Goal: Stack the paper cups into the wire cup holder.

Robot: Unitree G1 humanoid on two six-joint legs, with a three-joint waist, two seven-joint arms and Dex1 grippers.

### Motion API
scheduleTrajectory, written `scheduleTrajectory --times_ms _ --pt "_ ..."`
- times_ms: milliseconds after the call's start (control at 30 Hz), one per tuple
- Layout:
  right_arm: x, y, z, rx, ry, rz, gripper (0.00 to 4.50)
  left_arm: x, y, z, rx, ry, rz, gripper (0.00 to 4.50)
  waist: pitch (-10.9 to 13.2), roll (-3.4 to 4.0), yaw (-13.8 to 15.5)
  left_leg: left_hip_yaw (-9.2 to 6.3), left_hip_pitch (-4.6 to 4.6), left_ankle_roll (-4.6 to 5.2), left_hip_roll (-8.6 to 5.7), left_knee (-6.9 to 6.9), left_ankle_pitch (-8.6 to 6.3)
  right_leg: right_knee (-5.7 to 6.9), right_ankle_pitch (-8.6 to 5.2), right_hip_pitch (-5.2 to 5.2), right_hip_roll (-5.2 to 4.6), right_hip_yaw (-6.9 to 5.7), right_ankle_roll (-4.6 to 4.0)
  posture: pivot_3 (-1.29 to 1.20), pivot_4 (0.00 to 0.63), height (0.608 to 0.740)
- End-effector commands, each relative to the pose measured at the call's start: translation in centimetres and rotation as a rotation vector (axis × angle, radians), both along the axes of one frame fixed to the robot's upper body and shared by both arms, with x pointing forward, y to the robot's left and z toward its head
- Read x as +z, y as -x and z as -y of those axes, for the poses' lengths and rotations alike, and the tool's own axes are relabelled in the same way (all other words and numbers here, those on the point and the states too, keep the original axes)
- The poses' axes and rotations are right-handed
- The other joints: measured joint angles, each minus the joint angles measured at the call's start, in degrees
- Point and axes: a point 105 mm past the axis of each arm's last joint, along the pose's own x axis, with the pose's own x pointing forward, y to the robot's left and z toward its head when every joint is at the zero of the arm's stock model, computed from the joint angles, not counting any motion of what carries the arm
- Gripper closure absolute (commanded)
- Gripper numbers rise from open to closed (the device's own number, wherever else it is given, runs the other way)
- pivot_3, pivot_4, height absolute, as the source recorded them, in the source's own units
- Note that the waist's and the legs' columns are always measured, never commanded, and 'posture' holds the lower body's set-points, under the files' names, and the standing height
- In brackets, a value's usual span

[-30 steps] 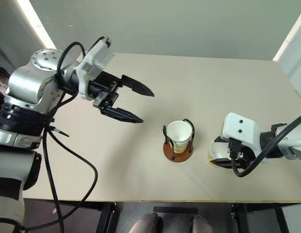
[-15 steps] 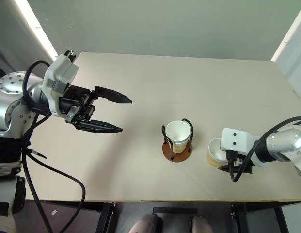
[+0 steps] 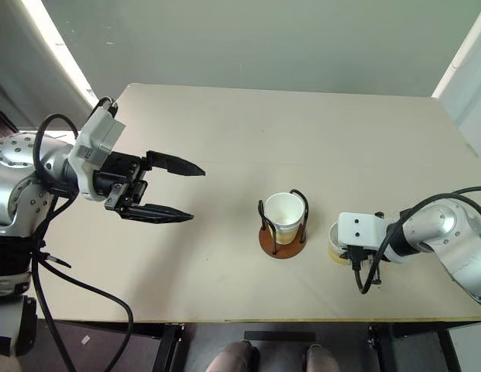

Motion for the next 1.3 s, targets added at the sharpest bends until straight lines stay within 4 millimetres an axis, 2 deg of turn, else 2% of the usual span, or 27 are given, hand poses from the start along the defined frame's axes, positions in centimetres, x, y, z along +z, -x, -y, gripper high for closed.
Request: scheduleTrajectory --times_ms 33,133,167,267,467,600,767,1300 --pt "3.3 -0.4 0.1 0.026 -0.001 0.094 4.45 1.1 0.6 -0.4 0.003 -0.012 0.024 0.00 0.00 0.00 -0.04 0.00 0.00 0.00 0.00 -0.01 0.00 0.01 0.00 0.00 0.00 0.00 0.00 0.00 0.150 0.740" --pt "5.9 -0.7 0.2 0.032 -0.024 0.142 4.45 1.2 0.7 -0.6 0.000 -0.005 0.025 0.00 0.00 0.00 -0.03 0.00 0.00 0.00 0.00 -0.01 0.00 0.01 -0.01 0.00 0.00 0.00 -0.02 0.00 0.150 0.740" --pt "8.2 -1.0 0.0 0.055 -0.037 0.197 4.45 1.3 0.6 -0.7 0.001 0.002 0.024 0.00 0.01 0.01 -0.13 0.00 0.00 0.00 0.00 -0.01 0.00 0.00 -0.01 0.00 0.00 0.00 -0.02 0.00 0.150 0.740" --pt "12.5 -1.2 -1.1 0.137 -0.042 0.305 4.45 1.3 0.4 -0.7 0.004 0.006 0.022 0.00 0.01 0.02 -0.37 0.01 0.00 -0.01 -0.02 -0.03 0.00 0.05 -0.03 -0.06 0.01 0.03 -0.07 0.00 0.150 0.740" --pt "15.1 -1.6 -4.2 0.284 -0.011 0.365 4.45 1.2 0.2 -0.2 -0.022 0.001 0.019 0.00 -0.01 -0.01 -0.69 -0.08 -0.01 -0.02 0.00 -0.10 0.00 0.00 -0.08 -0.07 0.03 -0.07 -0.16 0.00 0.150 0.740" --pt "14.9 -1.1 -6.9 0.395 -0.015 0.331 4.45 1.2 0.2 0.1 -0.041 -0.005 0.017 0.00 0.00 0.00 -0.66 -0.14 -0.05 -0.02 -0.01 -0.08 0.00 0.01 -0.08 -0.09 0.02 -0.09 -0.17 0.00 0.150 0.740" --pt "14.4 -1.0 -8.8 0.473 -0.016 0.314 4.45 1.2 0.1 0.2 -0.048 -0.010 0.013 0.00 0.00 0.00 -0.73 -0.15 -0.06 -0.02 -0.01 -0.09 0.00 -0.02 -0.09 -0.09 0.03 -0.10 -0.19 0.00 0.150 0.740" --pt "10.8 -1.4 -9.0 0.544 0.057 0.254 4.45 1.2 0.7 0.0 -0.038 -0.013 0.001 0.00 0.00 0.00 -0.76 -0.15 -0.05 -0.04 0.00 -0.10 0.01 -0.02 -0.11 -0.08 0.03 -0.11 -0.22 0.00 0.150 0.740"
